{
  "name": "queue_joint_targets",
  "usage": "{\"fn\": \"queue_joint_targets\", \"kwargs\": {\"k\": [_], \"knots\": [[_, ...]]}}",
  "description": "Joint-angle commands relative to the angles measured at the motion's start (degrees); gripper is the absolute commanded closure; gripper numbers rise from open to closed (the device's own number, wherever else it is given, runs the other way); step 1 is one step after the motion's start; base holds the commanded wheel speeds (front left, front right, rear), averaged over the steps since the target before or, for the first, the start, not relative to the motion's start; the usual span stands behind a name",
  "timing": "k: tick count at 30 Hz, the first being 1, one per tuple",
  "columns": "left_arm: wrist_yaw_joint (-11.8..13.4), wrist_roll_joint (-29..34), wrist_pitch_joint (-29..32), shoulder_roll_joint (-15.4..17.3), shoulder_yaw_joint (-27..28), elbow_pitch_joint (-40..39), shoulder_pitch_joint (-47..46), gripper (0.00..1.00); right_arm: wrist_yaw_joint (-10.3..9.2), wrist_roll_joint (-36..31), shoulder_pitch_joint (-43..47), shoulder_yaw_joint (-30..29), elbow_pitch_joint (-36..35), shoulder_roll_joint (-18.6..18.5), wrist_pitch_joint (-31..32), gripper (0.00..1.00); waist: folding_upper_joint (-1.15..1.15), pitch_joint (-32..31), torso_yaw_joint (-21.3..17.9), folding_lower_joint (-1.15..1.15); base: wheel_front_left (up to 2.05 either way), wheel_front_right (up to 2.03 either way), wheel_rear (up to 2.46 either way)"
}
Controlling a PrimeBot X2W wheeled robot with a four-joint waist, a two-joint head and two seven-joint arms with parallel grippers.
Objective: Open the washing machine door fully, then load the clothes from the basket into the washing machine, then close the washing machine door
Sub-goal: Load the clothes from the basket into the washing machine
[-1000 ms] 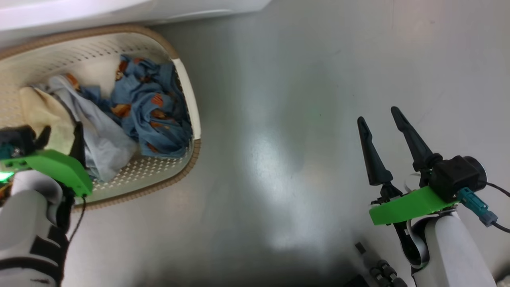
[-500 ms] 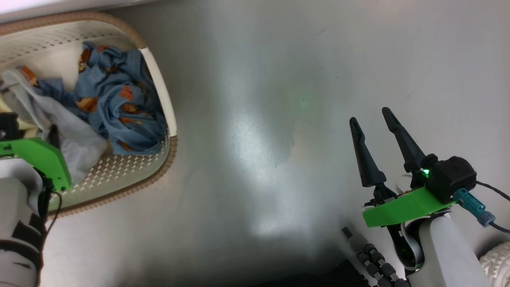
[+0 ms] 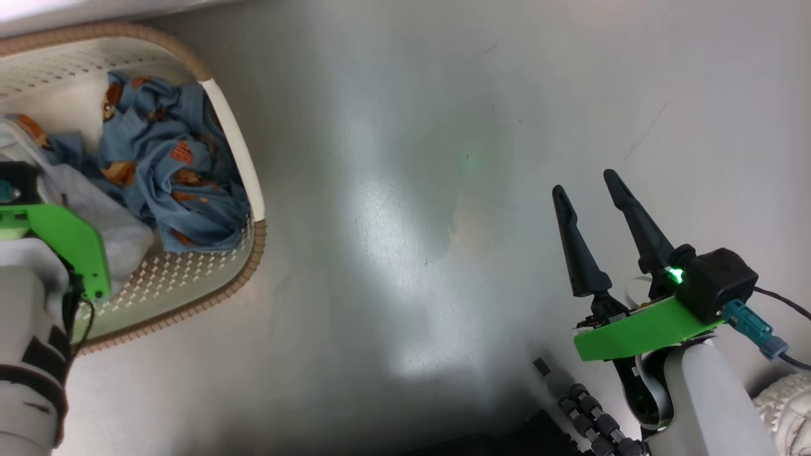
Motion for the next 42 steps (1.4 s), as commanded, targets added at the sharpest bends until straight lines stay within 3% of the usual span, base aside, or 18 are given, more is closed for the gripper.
{"fn": "queue_joint_targets", "kwargs": {"k": [1, 15, 25, 32, 42], "knots": [[0.3, -0.7, 0.1, 1.7, 1.1, 0.1, 2.1, 1.0, 0.09, 0.5, 1.3, 0.9, -1.2, 0.3, -0.3, 0.0, 0.0, -1.0, 0.3, 0.0, 0.0, 0.0, 0.0], [-2.7, -4.4, -12.9, -1.5, 2.4, -0.9, 8.0, 1.0, 0.09, -1.1, 0.2, -1.5, -0.4, 0.3, -0.3, 0.0, 0.0, -12.7, 2.7, 0.0, 0.0, 0.0, 0.0], [-2.8, -6.1, -16.0, -4.3, 3.4, -6.0, 14.3, 1.0, 0.09, -2.2, 2.1, -2.1, 1.3, 0.3, -0.3, 0.0, 0.0, -22.2, 5.0, 0.0, 0.0, 0.0, 0.0], [-0.5, -6.6, -16.1, -4.6, 8.2, -25.2, 26.1, 1.0, 0.09, -2.1, 4.2, -2.5, 2.2, 0.3, -0.3, 0.0, 0.0, -30.4, 6.8, 0.0, 0.0, 0.0, 0.0], [1.4, -3.9, -16.1, -6.8, 11.7, -46.6, 38.8, 1.0, 0.09, -2.1, 7.0, -2.8, 3.6, 0.0, -0.3, 0.0, 0.0, -38.8, 9.1, 0.0, 0.0, 0.0, 0.0]]}}
